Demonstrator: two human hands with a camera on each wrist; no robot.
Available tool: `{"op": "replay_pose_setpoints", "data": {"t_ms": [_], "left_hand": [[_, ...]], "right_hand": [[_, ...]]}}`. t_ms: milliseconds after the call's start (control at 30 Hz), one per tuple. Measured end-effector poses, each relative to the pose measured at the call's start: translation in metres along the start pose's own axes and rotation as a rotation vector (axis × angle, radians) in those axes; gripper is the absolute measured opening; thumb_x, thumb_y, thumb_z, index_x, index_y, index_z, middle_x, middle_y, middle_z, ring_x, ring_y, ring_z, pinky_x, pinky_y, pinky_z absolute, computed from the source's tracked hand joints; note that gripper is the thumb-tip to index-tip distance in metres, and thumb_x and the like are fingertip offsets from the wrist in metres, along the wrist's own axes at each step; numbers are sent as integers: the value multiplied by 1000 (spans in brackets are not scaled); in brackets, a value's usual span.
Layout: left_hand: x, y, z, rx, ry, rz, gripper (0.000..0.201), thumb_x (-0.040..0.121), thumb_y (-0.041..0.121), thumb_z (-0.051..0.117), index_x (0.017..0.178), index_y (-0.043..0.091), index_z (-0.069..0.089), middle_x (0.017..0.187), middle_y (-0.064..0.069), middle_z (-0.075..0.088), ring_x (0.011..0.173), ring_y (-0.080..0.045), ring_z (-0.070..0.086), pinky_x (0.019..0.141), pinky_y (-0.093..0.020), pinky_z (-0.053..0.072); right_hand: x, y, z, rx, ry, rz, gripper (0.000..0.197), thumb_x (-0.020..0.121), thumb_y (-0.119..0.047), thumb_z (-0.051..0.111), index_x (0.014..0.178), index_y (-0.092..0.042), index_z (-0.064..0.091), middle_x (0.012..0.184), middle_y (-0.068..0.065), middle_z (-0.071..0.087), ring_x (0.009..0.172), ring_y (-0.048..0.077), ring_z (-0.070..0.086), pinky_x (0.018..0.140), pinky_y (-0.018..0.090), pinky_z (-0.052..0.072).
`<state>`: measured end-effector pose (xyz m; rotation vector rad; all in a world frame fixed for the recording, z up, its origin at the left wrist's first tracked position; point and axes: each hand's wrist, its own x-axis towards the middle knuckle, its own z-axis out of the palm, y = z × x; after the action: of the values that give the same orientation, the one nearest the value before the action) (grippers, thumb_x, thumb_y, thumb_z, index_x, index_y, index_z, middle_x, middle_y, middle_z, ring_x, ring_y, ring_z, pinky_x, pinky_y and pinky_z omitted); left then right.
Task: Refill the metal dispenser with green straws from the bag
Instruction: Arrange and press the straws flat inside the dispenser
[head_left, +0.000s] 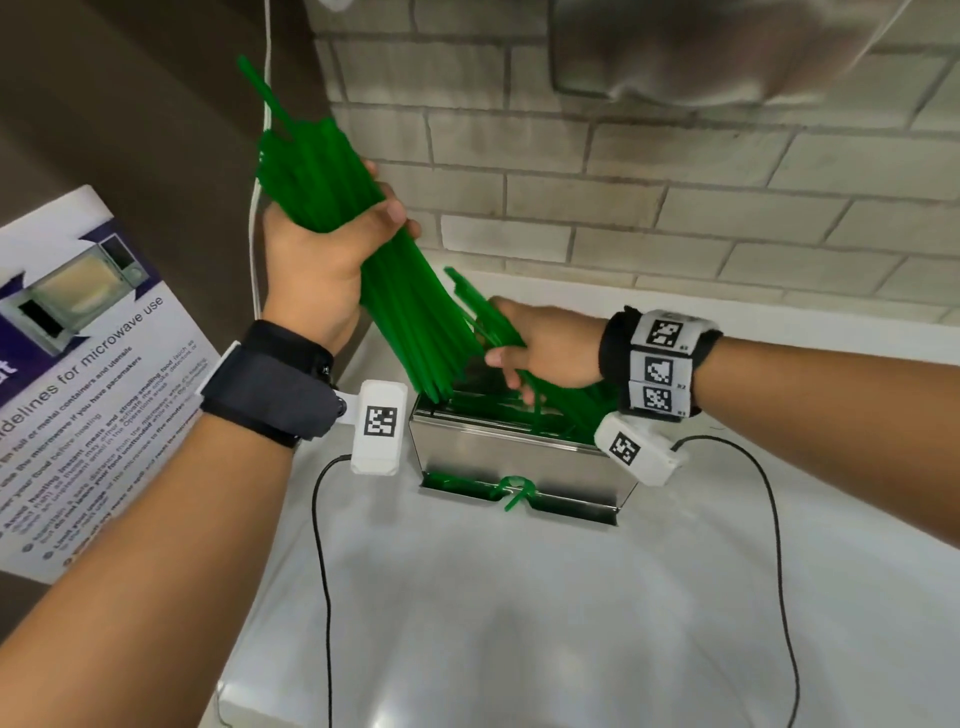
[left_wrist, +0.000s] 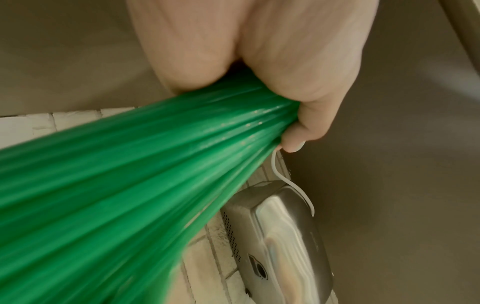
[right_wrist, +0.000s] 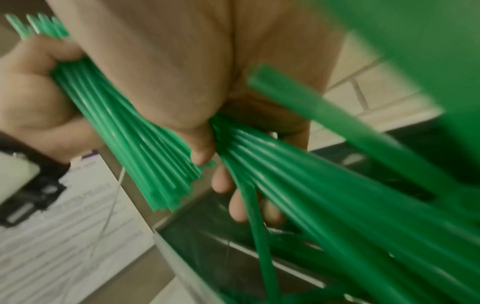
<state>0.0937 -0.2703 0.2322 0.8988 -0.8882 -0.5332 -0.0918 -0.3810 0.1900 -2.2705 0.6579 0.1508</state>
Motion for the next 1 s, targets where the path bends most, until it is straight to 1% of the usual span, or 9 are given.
{"op": "replay_pose_setpoints", "data": {"t_ms": [100, 200, 267, 333, 433, 600, 733, 833, 1000], "left_hand": [[2, 5, -5, -4, 14, 17, 24, 83, -13, 69, 97, 5, 61, 82, -13, 60, 76, -32, 60, 78, -48, 54], [5, 16, -14, -10, 63, 46, 23, 83, -13, 67, 95, 5, 62, 81, -12, 60, 71, -30, 62, 77, -48, 55], [8, 22, -18, -11, 79, 72, 23, 81, -11, 69, 97, 4, 61, 81, -13, 59, 71, -30, 61, 77, -47, 54], [11, 27, -18, -17, 85, 89, 24, 80, -9, 71, 97, 4, 61, 81, -15, 59, 71, -31, 60, 76, -48, 53], [12, 32, -14, -17, 54, 97, 23, 80, -10, 70, 95, 5, 62, 84, -16, 57, 72, -31, 61, 77, -47, 54], [13, 36, 4, -37, -2, 90, 23, 80, -9, 72, 96, 4, 61, 86, -15, 57, 73, -31, 63, 79, -47, 55], [11, 23, 38, -25, -87, 42, 22, 82, -10, 71, 97, 3, 60, 84, -13, 61, 78, -33, 66, 80, -50, 58], [9, 8, 68, -36, -67, -24, 21, 79, -8, 74, 91, 8, 67, 83, -13, 65, 87, -32, 66, 88, -57, 56], [1, -5, 98, -98, -44, -118, 30, 82, -8, 69, 73, 20, 75, 77, -1, 72, 79, -18, 71, 77, -36, 58]], "right_hand": [[3, 12, 13, -82, -56, 43, 41, 96, -37, 62, 128, -23, 42, 99, 1, 74, 82, 18, 71, 80, 37, 58], [8, 17, 16, -20, -3, 58, 74, 87, -47, 70, 146, -26, 32, 134, 0, 61, 120, 20, 59, 104, 34, 46], [12, 16, 21, -21, -92, 100, 89, 82, -59, 69, 153, -23, 28, 148, 3, 50, 133, 22, 50, 113, 39, 39], [16, 17, 27, -219, -223, 153, 93, 77, -71, 64, 148, -15, 40, 145, 3, 52, 131, 26, 52, 110, 43, 42], [13, 17, 17, -326, -280, 201, 82, 81, -70, 61, 139, -12, 54, 131, 5, 63, 112, 23, 63, 103, 40, 49], [-12, 4, -31, -204, -87, 95, 76, 83, -49, 72, 148, -22, 43, 136, -6, 61, 118, 14, 59, 110, 37, 41], [-32, -12, -73, 402, 84, -210, 77, 72, -7, 63, 146, -8, 40, 134, 8, 58, 119, 17, 56, 102, 31, 45], [-39, -29, -74, 404, 87, -338, 87, 74, -14, 76, 150, -9, 35, 139, 8, 56, 129, 18, 54, 109, 36, 42], [-29, -42, -51, 206, 521, -349, 101, 60, -23, 91, 146, -14, 39, 127, -6, 65, 115, 5, 63, 104, 30, 50]]}}
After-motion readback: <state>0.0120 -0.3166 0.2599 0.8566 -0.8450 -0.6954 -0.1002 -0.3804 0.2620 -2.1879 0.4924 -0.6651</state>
